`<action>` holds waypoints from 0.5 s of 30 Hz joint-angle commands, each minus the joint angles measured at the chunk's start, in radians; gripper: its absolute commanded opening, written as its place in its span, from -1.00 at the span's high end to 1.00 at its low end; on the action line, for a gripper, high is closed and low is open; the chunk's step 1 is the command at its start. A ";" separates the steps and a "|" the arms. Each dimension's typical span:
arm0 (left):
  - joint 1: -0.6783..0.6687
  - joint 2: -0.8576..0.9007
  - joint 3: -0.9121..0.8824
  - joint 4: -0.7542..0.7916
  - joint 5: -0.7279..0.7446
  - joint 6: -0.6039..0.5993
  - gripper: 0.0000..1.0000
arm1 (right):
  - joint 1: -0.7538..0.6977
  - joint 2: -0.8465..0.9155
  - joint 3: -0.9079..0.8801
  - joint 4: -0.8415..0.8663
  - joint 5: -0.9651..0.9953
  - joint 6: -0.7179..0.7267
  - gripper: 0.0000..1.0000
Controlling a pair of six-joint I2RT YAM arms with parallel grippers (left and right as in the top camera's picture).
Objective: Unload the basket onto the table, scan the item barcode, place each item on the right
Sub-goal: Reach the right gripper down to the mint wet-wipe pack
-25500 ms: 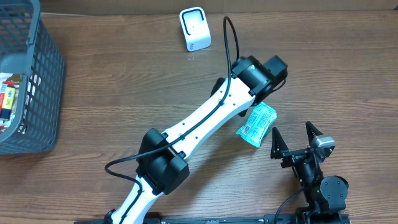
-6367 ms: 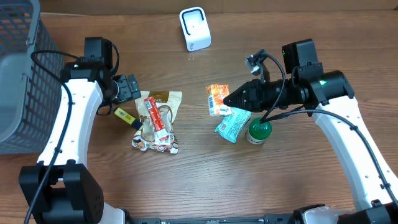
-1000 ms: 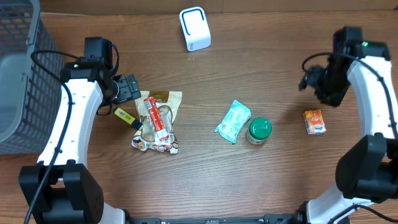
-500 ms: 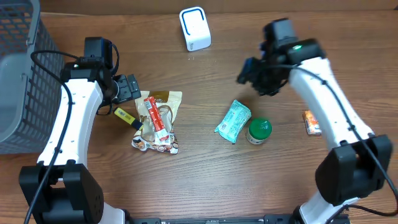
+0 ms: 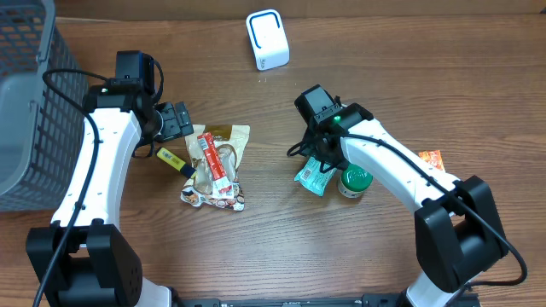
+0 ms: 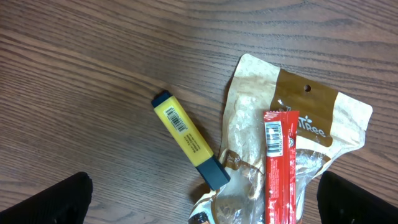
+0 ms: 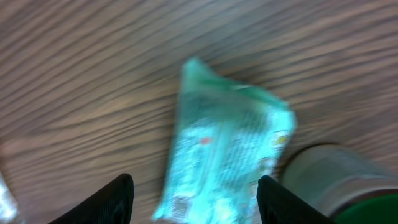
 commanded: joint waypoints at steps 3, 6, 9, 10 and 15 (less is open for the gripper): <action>0.003 -0.013 0.011 0.001 -0.005 0.023 -0.99 | -0.003 0.000 -0.034 0.016 0.086 0.059 -0.31; 0.003 -0.013 0.011 0.001 -0.005 0.023 -1.00 | -0.003 0.001 -0.060 0.024 0.086 0.084 -0.35; 0.003 -0.013 0.011 0.001 -0.005 0.023 -1.00 | -0.003 0.011 -0.080 0.028 0.086 0.092 -0.37; 0.003 -0.013 0.011 0.001 -0.005 0.023 -1.00 | -0.003 0.018 -0.084 0.027 0.086 0.092 -0.37; 0.003 -0.013 0.011 0.001 -0.005 0.023 -1.00 | -0.003 0.026 -0.089 0.028 0.080 0.092 -0.39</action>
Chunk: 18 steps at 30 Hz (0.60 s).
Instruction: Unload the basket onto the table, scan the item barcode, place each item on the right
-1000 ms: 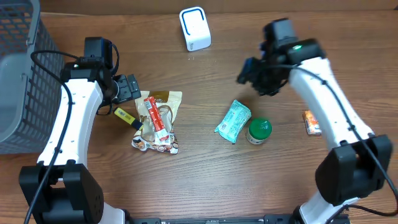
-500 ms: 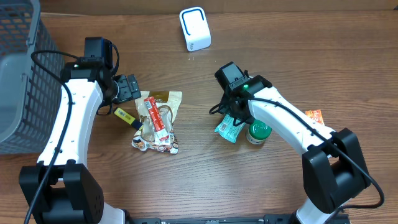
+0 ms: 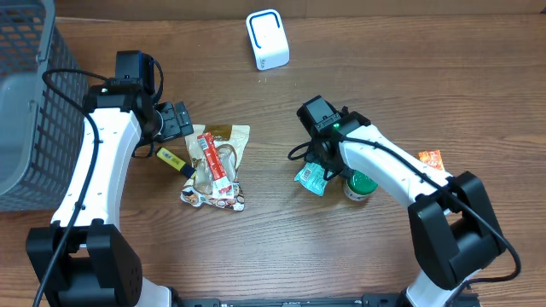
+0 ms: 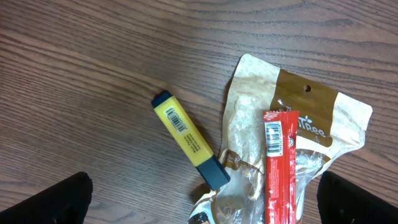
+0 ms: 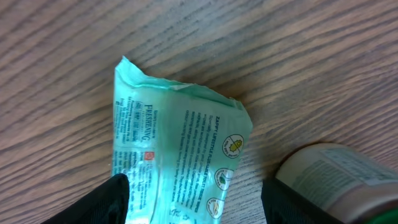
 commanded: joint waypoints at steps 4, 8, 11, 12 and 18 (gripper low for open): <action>0.003 -0.013 0.011 0.001 -0.005 0.023 -0.99 | -0.002 0.010 -0.010 0.011 -0.005 0.016 -0.44; 0.003 -0.013 0.011 0.001 -0.005 0.023 -1.00 | -0.002 0.010 -0.011 0.027 -0.056 0.016 -0.44; 0.003 -0.013 0.011 0.001 -0.005 0.023 -1.00 | -0.002 0.012 -0.011 0.045 -0.086 0.016 -0.44; 0.003 -0.013 0.011 0.001 -0.005 0.023 -1.00 | -0.002 0.013 -0.011 0.048 -0.089 0.016 -0.44; 0.003 -0.013 0.011 0.001 -0.005 0.023 -0.99 | -0.002 0.016 -0.016 0.049 -0.089 0.016 -0.55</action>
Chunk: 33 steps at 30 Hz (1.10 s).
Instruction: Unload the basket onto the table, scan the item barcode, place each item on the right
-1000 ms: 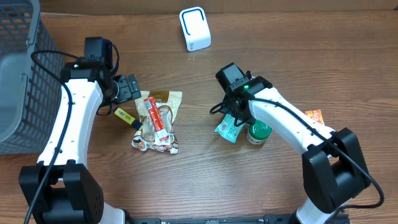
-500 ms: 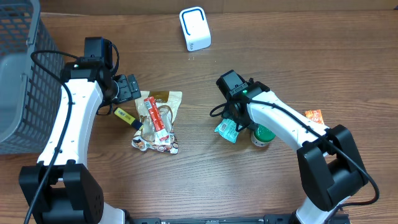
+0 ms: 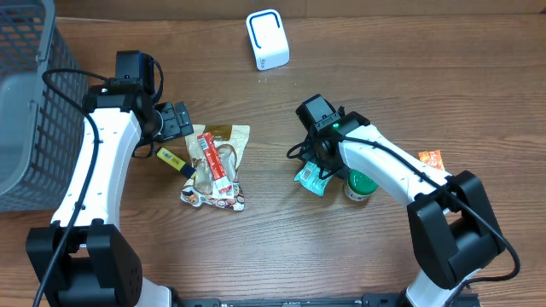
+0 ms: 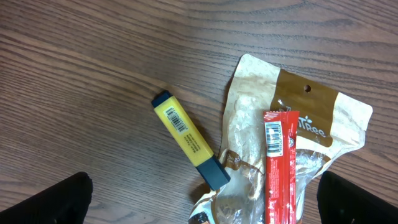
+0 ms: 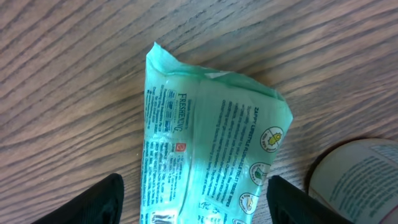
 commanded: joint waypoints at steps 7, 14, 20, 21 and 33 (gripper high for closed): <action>0.003 -0.013 0.011 0.001 -0.005 0.023 -1.00 | -0.002 0.043 -0.038 0.026 -0.029 0.010 -0.59; 0.003 -0.013 0.011 0.001 -0.005 0.023 -0.99 | -0.005 0.050 -0.039 0.103 -0.185 -0.014 -0.52; 0.003 -0.013 0.011 0.001 -0.005 0.023 -1.00 | 0.051 0.050 -0.039 0.143 -0.214 -0.047 -0.50; 0.003 -0.013 0.011 0.001 -0.005 0.023 -0.99 | 0.061 0.050 -0.039 0.146 -0.213 -0.052 -0.51; 0.003 -0.013 0.011 0.001 -0.005 0.023 -0.99 | 0.159 0.050 -0.039 0.171 -0.213 -0.051 -0.44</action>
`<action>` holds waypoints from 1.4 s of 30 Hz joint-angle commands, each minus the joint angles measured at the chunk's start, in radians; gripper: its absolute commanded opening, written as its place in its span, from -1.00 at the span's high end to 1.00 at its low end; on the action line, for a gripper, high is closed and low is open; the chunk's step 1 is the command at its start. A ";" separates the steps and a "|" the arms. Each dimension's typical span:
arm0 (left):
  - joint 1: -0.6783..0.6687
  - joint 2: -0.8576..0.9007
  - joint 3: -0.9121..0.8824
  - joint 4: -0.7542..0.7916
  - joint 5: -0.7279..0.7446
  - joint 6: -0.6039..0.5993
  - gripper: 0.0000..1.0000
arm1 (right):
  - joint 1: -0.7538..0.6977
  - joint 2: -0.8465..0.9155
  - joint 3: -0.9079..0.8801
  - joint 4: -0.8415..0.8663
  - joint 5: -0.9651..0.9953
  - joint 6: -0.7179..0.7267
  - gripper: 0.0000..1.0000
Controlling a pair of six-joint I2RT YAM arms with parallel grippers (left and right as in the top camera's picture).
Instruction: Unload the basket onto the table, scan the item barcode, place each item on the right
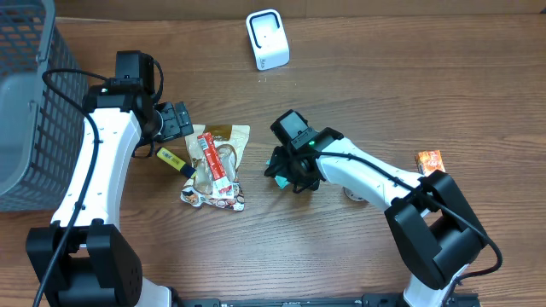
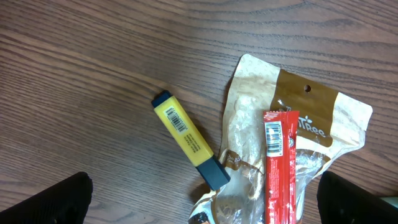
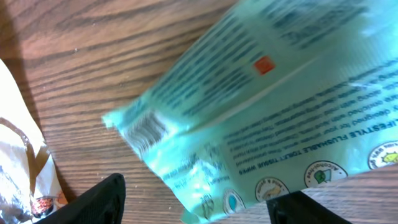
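Note:
A green wipes packet (image 3: 261, 99) fills the right wrist view, its barcode (image 3: 147, 128) facing the camera. It lies between the fingers of my right gripper (image 3: 196, 208), which stand wide apart. Overhead, only a teal corner of the packet (image 1: 278, 164) shows left of that gripper (image 1: 294, 175). The white scanner (image 1: 267, 38) stands at the back of the table. My left gripper (image 2: 205, 205) hangs open above a yellow highlighter (image 2: 189, 146) and a red bar (image 2: 280, 168) lying on a brown snack bag (image 2: 317, 112).
A grey wire basket (image 1: 26, 111) stands at the far left. A small orange packet (image 1: 429, 160) lies at the right. A jar (image 1: 353, 196) is mostly hidden under my right arm. The pile of snack bags (image 1: 217, 170) lies left of the right gripper.
My right gripper has shifted left toward the snack pile, and the green packet has gone with it and turned, so its barcode end now shows. The left arm is unchanged.
My right gripper hung open over the green packet beside the green-lidded jar, blurred at first, then steady and closer. Now gripper and packet are further left, away from the jar. The left gripper stayed open above the highlighter throughout.

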 commanded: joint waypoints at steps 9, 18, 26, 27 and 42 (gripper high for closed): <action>0.003 -0.013 0.011 0.000 -0.005 0.023 -0.99 | 0.055 0.005 0.022 -0.026 -0.050 -0.057 -0.32; 0.003 -0.013 0.011 0.000 -0.005 0.023 -0.99 | 0.000 0.005 0.247 -0.118 -0.011 -0.113 0.14; 0.003 -0.013 0.011 0.000 -0.005 0.023 -1.00 | 0.003 0.098 0.234 0.013 0.184 -0.111 0.71; 0.003 -0.013 0.011 0.000 -0.005 0.023 -1.00 | 0.004 0.117 0.233 0.029 0.178 -0.109 0.71; 0.003 -0.013 0.011 0.000 -0.005 0.023 -1.00 | 0.003 0.171 0.296 -0.209 -0.032 -0.116 0.57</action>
